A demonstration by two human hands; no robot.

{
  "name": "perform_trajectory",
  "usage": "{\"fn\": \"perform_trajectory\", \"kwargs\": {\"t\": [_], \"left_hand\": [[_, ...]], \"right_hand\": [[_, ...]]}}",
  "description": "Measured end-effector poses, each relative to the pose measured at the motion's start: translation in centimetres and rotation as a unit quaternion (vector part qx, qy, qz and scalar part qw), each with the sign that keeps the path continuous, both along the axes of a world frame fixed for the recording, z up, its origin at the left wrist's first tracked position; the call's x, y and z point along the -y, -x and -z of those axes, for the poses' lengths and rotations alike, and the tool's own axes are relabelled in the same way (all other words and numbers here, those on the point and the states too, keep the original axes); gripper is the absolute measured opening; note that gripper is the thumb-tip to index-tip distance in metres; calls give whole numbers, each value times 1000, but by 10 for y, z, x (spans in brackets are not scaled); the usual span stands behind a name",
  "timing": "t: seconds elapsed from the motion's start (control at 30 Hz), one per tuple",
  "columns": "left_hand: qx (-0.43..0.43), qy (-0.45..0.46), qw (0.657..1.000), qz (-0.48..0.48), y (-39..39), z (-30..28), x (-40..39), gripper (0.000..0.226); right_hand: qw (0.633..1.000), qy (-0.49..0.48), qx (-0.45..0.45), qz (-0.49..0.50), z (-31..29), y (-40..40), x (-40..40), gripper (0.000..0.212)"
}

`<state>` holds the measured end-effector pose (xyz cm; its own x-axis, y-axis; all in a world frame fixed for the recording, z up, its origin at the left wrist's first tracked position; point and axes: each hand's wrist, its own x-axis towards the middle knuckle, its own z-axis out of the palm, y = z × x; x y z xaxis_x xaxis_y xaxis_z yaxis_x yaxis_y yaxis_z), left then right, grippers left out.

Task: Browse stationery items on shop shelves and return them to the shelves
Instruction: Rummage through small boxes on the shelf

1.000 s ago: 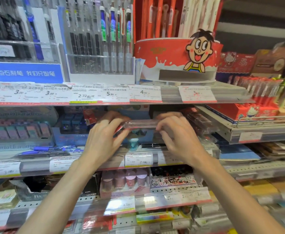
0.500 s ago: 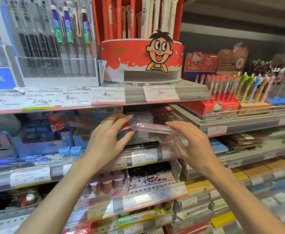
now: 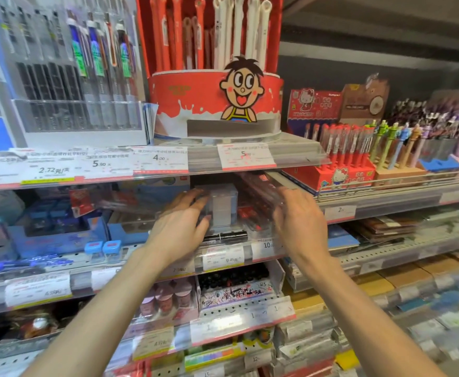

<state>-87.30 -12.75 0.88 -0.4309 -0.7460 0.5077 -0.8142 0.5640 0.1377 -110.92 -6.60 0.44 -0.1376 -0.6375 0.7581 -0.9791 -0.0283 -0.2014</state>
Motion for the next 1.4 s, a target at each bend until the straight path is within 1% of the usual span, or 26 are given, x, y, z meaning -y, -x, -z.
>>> {"fn": "perform_trajectory", "kwargs": {"t": [0.1, 0.17, 0.27, 0.37, 0.43, 0.57, 0.63, 0.77, 1.0, 1.1, 1.23, 1.33, 1.4], "left_hand": [[-3, -7, 1000, -2, 1, -2, -1, 49], [-1, -12, 1000, 0, 0, -3, -2, 49], [0, -19, 1000, 5, -1, -2, -3, 50], [1, -23, 1000, 8, -2, -1, -3, 51], [-1, -24, 1000, 9, -2, -1, -3, 51], [-5, -27, 1000, 9, -1, 0, -4, 52], [-7, -27, 1000, 10, -2, 0, -4, 52], [-9, -30, 999, 13, -2, -1, -5, 52], [-11, -28, 999, 9, -1, 1, -6, 53], [-15, -29, 999, 10, -1, 2, -6, 52], [-41, -17, 999, 18, -5, 4, -9, 49], [-68, 11, 997, 22, -15, 3, -14, 45], [-75, 23, 997, 11, -25, 0, -19, 45]], "right_hand": [[995, -71, -54, 31, 5, -10, 13, 36], [991, -102, -79, 20, 9, -13, 16, 36], [982, -155, -97, -47, 12, -10, 12, 41], [966, -225, -56, -119, 8, 3, 7, 53], [958, -248, -57, -135, 7, 9, 6, 56], [961, -230, -96, -119, 7, 5, 10, 50], [962, -228, -94, -117, 3, 1, 14, 47], [956, -259, -90, -105, -3, -2, 22, 47], [969, -221, -73, -78, 0, -9, 25, 39], [975, -201, -50, -81, 4, -11, 22, 42], [984, -154, 6, -93, 2, -15, 13, 46], [988, -107, 38, -109, 0, -25, 5, 39], [988, -89, 38, -119, -4, -37, 1, 31]]}}
